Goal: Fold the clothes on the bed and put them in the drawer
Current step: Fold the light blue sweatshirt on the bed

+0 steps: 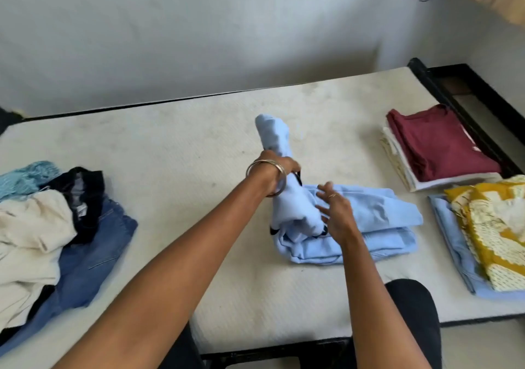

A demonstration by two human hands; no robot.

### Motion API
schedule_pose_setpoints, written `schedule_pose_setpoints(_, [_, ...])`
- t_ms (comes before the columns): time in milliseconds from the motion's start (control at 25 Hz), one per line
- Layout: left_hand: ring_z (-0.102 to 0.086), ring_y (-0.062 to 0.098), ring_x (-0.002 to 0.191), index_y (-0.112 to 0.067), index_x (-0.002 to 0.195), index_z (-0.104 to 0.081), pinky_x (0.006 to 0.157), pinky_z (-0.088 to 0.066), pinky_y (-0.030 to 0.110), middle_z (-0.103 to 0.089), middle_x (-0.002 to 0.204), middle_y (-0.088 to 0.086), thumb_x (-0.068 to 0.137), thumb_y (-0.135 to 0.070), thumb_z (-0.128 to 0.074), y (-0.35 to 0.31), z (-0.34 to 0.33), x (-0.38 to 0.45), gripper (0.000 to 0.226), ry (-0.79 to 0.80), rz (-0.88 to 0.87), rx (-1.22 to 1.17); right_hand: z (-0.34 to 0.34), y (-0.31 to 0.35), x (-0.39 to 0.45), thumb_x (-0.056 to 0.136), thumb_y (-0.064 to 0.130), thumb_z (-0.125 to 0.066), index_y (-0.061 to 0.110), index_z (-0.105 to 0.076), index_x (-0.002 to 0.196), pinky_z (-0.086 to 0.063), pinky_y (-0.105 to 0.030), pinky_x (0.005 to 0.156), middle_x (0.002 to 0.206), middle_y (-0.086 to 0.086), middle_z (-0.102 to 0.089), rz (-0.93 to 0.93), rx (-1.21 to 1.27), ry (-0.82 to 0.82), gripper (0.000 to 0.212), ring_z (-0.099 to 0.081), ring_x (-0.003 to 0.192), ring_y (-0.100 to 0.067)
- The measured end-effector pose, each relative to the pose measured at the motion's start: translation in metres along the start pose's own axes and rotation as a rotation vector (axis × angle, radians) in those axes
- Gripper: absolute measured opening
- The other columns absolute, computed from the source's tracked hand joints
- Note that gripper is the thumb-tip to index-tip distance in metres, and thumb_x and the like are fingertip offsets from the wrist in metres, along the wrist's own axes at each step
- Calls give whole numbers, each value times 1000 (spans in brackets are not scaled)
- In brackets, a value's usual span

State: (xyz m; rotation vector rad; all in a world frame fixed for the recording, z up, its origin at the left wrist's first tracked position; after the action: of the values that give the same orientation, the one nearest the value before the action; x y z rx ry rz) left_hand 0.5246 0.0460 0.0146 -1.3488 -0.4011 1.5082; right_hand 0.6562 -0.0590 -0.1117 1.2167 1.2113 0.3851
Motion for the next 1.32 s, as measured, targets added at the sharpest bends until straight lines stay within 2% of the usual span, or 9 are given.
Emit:
schedule_pose_setpoints(160, [-58, 18, 58, -14, 98, -56, 59, -44, 25, -62, 83, 10, 87, -1, -56, -29, -103, -31, 16, 314, -52, 47, 75, 60, -39, 65, 87, -51, 23, -63, 124, -51, -45, 87, 116, -10, -70, 31, 225, 140, 88, -67, 100, -30])
schedule_pose_setpoints(280, [-61, 15, 59, -14, 89, -62, 55, -50, 25, -64, 73, 5, 93, 2, -41, -21, -158, -40, 26, 535, -24, -155, 110, 49, -36, 80, 56, -67, 30, -65, 109, -45, -34, 74, 108, -4, -66, -52, -130, 25, 39, -58, 82, -21])
schedule_pose_setpoints(400, [-55, 15, 50, -8, 85, -65, 48, -42, 21, -60, 63, 3, 90, 0, -46, 10, -143, -16, 21, 258, -5, -369, 110, 15, -12, 78, 53, -75, 15, -51, 130, -47, -35, 81, 124, -3, -54, -125, -367, -106, 69, -54, 104, -22])
schedule_pose_setpoints(520, [-63, 16, 83, -15, 100, -72, 80, -50, 25, -70, 92, 2, 86, -5, -57, 61, -95, 18, 23, -153, -161, 132, 99, -9, 4, 72, 35, -86, 3, -60, 111, -50, -34, 74, 114, -10, -65, -93, -454, -191, 56, -62, 99, -28])
schedule_pose_setpoints(640, [-55, 28, 116, -21, 133, -55, 102, -42, 36, -59, 125, 8, 89, -26, -65, 100, -74, 45, 45, -85, -280, 437, 98, 12, -6, 75, 11, -78, 8, -70, 93, -54, -34, 69, 90, -7, -72, 57, -306, -212, 20, -69, 86, -28])
schedule_pose_setpoints(840, [-34, 32, 137, -49, 147, -18, 104, -38, 48, -20, 159, -4, 89, -69, -27, 127, -108, 53, 62, -13, -829, 905, 167, 40, -16, 83, 10, -71, 15, -67, 113, -55, -39, 83, 105, -3, -73, 210, -376, -369, 30, -69, 97, -23])
schedule_pose_setpoints(1080, [8, 31, 147, -51, 147, 0, 116, -15, 52, 11, 161, -10, 64, -89, -4, 137, -146, 65, 92, 298, -597, 1154, 169, -38, -12, 94, 51, -54, 14, -33, 147, -27, -57, 107, 148, -23, -34, -223, -535, -944, 68, -31, 134, -42])
schedule_pose_setpoints(1160, [-13, 29, 145, -41, 151, -7, 113, -20, 47, -1, 161, -1, 69, -86, -30, 121, -138, 75, 96, 140, -468, 875, 136, -46, -27, 94, 49, -56, 13, -28, 148, -31, -54, 107, 145, -25, -29, -151, -205, -1160, 71, -30, 129, -44])
schedule_pose_setpoints(1320, [-39, 35, 132, -33, 151, 7, 101, -42, 48, -22, 155, 9, 60, -50, -85, 126, -122, 79, 131, 76, 222, 48, 83, -55, -23, 83, 58, -67, 19, 9, 155, -34, -51, 111, 149, -28, -24, -259, 300, -1031, 112, -30, 135, -44])
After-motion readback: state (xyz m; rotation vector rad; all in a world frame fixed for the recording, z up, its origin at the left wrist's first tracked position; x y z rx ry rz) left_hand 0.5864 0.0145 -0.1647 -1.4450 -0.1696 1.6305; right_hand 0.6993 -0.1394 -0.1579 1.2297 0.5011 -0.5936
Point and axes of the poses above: each hand's wrist, its own x-axis towards the middle knuckle, its own z-axis out of the back of the hand, y = z × x, the point moved 2 cm from there along x, towards the middle knuckle
